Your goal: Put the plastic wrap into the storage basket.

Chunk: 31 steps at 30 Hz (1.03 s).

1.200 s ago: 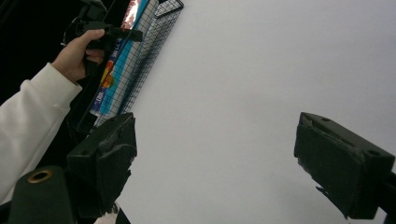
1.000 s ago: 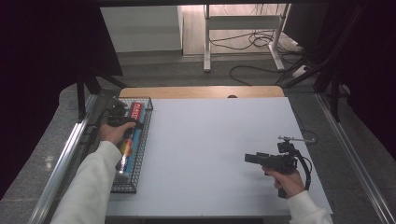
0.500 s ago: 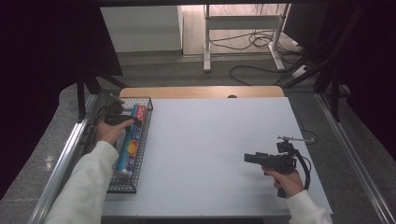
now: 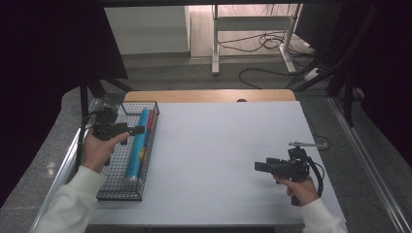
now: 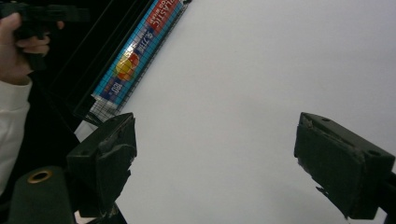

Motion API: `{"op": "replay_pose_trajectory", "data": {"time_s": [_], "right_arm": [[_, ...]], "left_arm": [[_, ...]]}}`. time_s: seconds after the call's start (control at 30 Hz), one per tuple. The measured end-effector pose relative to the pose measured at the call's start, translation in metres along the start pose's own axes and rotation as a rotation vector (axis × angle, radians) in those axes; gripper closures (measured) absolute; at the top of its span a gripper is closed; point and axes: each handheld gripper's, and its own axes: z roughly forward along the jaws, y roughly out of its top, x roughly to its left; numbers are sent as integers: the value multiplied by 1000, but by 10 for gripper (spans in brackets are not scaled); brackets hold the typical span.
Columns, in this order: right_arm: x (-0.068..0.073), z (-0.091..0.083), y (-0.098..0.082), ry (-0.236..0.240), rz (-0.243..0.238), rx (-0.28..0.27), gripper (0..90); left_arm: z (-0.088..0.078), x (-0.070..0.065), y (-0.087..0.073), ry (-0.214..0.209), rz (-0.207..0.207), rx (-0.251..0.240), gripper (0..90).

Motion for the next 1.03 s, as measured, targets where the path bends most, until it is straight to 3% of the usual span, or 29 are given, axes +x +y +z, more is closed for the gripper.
{"op": "replay_pose_trajectory", "data": {"time_s": [0.23, 0.4, 0.53, 0.8, 0.97, 1.03], "right_arm": [[5, -6, -3, -47, -102, -2, 137], [6, -12, -8, -107, -203, -5, 134], [0, -17, -12, -122, -219, -10, 134], [-4, -15, -16, -133, -249, -6, 131], [-4, -15, -18, -174, -307, -24, 113], [-5, -15, -18, -170, -302, -27, 111]], "left_arm": [[-7, -40, -36, -121, 94, -54, 168], [0, -60, -61, -136, 159, -33, 173], [10, -69, -78, -168, 183, -13, 173], [15, -81, -87, -159, 241, -5, 174], [20, -79, -90, -145, 245, 6, 174], [21, -79, -91, -142, 241, 6, 175]]}}
